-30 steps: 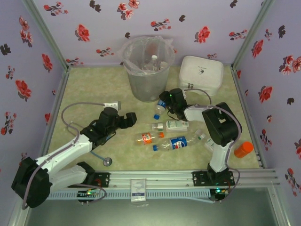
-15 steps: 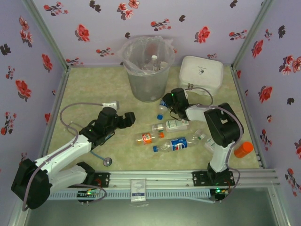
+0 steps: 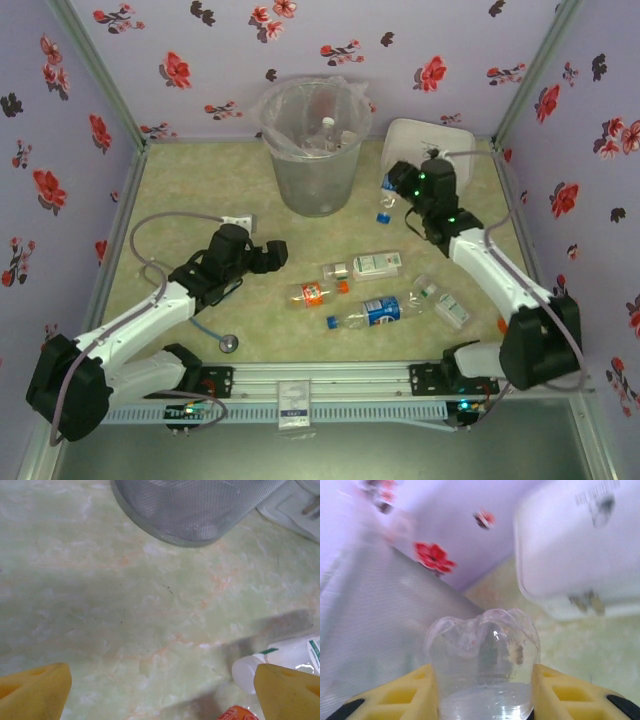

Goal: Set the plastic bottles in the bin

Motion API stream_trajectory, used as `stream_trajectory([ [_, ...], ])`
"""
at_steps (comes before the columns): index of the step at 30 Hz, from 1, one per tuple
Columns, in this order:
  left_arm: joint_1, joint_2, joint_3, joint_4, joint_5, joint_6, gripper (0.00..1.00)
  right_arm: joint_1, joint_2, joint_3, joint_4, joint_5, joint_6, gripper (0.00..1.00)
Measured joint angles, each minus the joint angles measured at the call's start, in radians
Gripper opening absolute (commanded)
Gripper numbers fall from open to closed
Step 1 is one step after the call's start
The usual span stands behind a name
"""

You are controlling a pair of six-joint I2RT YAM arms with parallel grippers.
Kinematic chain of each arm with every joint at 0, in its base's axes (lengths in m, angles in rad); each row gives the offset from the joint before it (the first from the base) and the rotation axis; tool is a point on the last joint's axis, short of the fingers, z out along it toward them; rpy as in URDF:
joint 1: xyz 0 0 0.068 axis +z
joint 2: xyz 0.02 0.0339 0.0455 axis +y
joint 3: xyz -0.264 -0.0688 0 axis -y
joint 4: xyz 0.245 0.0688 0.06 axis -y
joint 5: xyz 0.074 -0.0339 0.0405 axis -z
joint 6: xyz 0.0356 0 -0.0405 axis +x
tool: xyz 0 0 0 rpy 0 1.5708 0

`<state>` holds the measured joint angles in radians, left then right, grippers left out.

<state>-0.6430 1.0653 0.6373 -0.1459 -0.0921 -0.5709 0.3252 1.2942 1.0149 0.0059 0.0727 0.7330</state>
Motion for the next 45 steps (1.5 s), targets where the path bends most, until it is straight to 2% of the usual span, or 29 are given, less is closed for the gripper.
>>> stream_trajectory([
  [5, 0.000, 0.030, 0.058, -0.061, 0.075, 0.101, 0.95, 0.000, -0.052, 0.235, -0.090, -0.034, -0.159, 0.31],
  [10, -0.034, 0.035, 0.070, -0.103, 0.140, 0.175, 0.95, 0.010, 0.070, 0.483, -0.097, -0.140, -0.231, 0.31],
  [14, -0.100, 0.035, 0.071, -0.132, 0.165, 0.217, 0.94, 0.055, 0.279, 0.716, -0.115, -0.217, -0.283, 0.34],
  [18, -0.155, 0.035, 0.073, -0.156, 0.171, 0.243, 0.94, 0.092, 0.533, 0.998, -0.181, -0.289, -0.317, 0.33],
  [23, -0.189, 0.035, 0.073, -0.171, 0.163, 0.246, 0.94, 0.127, 0.795, 1.277, -0.285, -0.347, -0.356, 0.32],
  [26, -0.201, 0.036, 0.073, -0.173, 0.155, 0.246, 0.94, 0.144, 0.883, 1.329, -0.347, -0.372, -0.371, 0.32],
  [31, -0.217, 0.064, 0.074, -0.181, 0.137, 0.257, 0.95, 0.155, 0.945, 1.342, -0.417, -0.396, -0.393, 0.36],
  [35, -0.221, 0.079, 0.074, -0.180, 0.126, 0.265, 0.97, 0.159, 0.952, 1.342, -0.475, -0.422, -0.399, 0.55],
  [41, -0.227, 0.129, 0.082, -0.185, 0.118, 0.290, 1.00, 0.173, 0.952, 1.342, -0.532, -0.440, -0.422, 0.71],
  [45, -0.233, 0.140, 0.084, -0.183, 0.118, 0.298, 1.00, 0.173, 0.952, 1.355, -0.560, -0.439, -0.430, 0.78],
])
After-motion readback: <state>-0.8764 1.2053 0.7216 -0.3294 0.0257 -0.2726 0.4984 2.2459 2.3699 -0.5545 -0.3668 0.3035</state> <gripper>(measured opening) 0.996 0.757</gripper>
